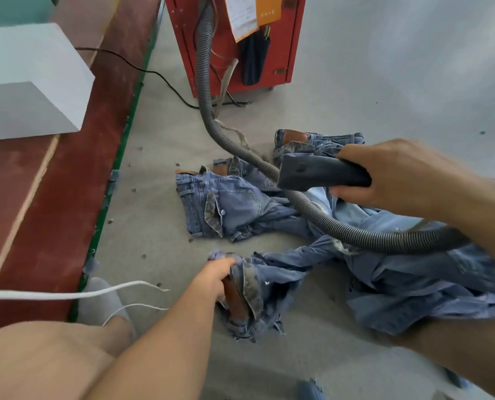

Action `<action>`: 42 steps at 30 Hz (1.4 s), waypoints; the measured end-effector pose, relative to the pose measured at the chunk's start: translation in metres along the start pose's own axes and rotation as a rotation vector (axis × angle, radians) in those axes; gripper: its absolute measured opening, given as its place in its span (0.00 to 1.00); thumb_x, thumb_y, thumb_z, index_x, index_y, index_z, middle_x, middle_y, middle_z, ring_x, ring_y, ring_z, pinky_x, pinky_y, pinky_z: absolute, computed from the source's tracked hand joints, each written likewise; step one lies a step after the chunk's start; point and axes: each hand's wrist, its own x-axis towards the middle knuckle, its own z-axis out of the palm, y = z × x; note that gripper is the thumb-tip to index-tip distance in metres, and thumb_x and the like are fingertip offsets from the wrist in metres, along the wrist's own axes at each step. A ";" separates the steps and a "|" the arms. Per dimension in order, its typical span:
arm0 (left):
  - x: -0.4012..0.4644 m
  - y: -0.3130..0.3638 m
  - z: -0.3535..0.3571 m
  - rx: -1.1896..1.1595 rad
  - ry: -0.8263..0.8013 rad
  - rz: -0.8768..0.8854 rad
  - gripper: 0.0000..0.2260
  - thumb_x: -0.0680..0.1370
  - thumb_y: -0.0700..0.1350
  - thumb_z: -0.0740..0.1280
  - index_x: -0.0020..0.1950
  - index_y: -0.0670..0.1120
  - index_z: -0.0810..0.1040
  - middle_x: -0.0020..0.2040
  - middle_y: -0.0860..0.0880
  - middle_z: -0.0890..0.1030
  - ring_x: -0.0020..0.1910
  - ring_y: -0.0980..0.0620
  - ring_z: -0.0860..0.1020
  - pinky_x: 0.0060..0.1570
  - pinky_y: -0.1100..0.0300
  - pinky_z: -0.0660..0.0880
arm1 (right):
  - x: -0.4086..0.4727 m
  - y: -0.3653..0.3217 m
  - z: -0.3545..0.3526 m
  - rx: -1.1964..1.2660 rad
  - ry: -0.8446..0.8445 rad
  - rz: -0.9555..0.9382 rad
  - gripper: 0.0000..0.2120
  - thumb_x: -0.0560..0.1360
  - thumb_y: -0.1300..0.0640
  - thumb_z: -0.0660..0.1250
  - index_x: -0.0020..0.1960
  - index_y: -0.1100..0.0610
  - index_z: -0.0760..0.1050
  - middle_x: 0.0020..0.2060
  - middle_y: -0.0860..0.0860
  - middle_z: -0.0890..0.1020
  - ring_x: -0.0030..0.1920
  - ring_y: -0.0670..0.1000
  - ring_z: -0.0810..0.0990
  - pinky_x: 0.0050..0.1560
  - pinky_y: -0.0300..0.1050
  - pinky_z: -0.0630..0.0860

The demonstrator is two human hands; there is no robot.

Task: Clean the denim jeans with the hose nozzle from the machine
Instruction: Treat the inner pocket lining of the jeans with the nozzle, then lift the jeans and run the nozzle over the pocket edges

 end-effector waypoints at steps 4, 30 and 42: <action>-0.023 0.025 -0.020 -0.243 -0.367 0.376 0.21 0.77 0.35 0.69 0.70 0.34 0.77 0.66 0.35 0.80 0.62 0.38 0.81 0.68 0.43 0.75 | 0.011 0.008 0.005 -0.003 -0.068 0.065 0.13 0.75 0.38 0.68 0.44 0.44 0.69 0.29 0.43 0.74 0.30 0.46 0.74 0.29 0.46 0.68; -0.051 0.033 -0.042 -0.265 -0.394 0.526 0.13 0.80 0.39 0.62 0.51 0.42 0.87 0.49 0.41 0.86 0.50 0.43 0.83 0.54 0.50 0.81 | 0.006 0.003 0.023 -0.010 -0.151 0.062 0.16 0.75 0.34 0.67 0.41 0.44 0.68 0.31 0.43 0.75 0.32 0.46 0.74 0.31 0.47 0.69; -0.006 -0.075 -0.111 0.739 -0.112 0.324 0.07 0.79 0.39 0.73 0.49 0.51 0.83 0.47 0.55 0.86 0.47 0.57 0.83 0.42 0.66 0.78 | -0.001 0.006 0.024 0.023 -0.091 0.068 0.16 0.73 0.34 0.65 0.40 0.45 0.67 0.30 0.46 0.75 0.31 0.49 0.75 0.29 0.46 0.68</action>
